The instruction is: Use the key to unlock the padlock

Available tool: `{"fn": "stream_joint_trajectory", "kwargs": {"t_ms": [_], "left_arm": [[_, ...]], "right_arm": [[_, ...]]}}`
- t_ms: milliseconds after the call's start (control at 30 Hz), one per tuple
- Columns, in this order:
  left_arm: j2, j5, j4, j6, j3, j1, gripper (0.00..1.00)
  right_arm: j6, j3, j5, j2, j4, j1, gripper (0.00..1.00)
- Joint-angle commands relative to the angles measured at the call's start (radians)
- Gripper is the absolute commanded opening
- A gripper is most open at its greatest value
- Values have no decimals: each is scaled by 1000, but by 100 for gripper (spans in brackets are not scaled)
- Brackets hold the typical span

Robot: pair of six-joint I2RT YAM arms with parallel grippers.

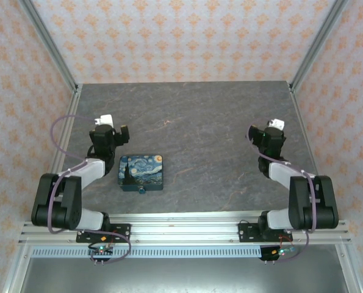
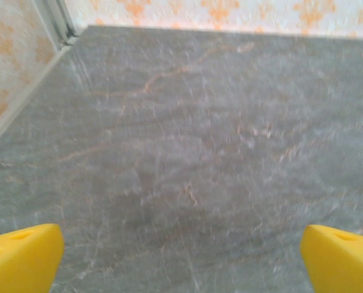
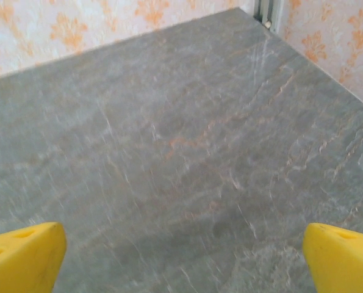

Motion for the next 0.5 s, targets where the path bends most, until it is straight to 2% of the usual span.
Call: {"fn": "stream_joint_trajectory", "kwargs": {"t_ms": [0,100,200,233,367,467], "left_arm": [[-89,-43,-271,-125,83,8,100],[-135,-16,-505,-251,177,7,100],[-147,37,-793,-385,291,7,100],[-150,76,-868,-413,317,6,100],[-242,175,-1000,-503,285,-17,100],[-319,192,-1075,-527,255,-43,100]], "right_arm": [[173,92,-29,-70,-251,-7,99],[388,89,-40,-159,-319,-9,99],[481,-15,-182,-270,-177,-10,99],[513,-10,-240,-276,-191,-11,99],[524,112,-418,-194,-440,33,92],[555,119,-438,-171,-518,115,92]]}}
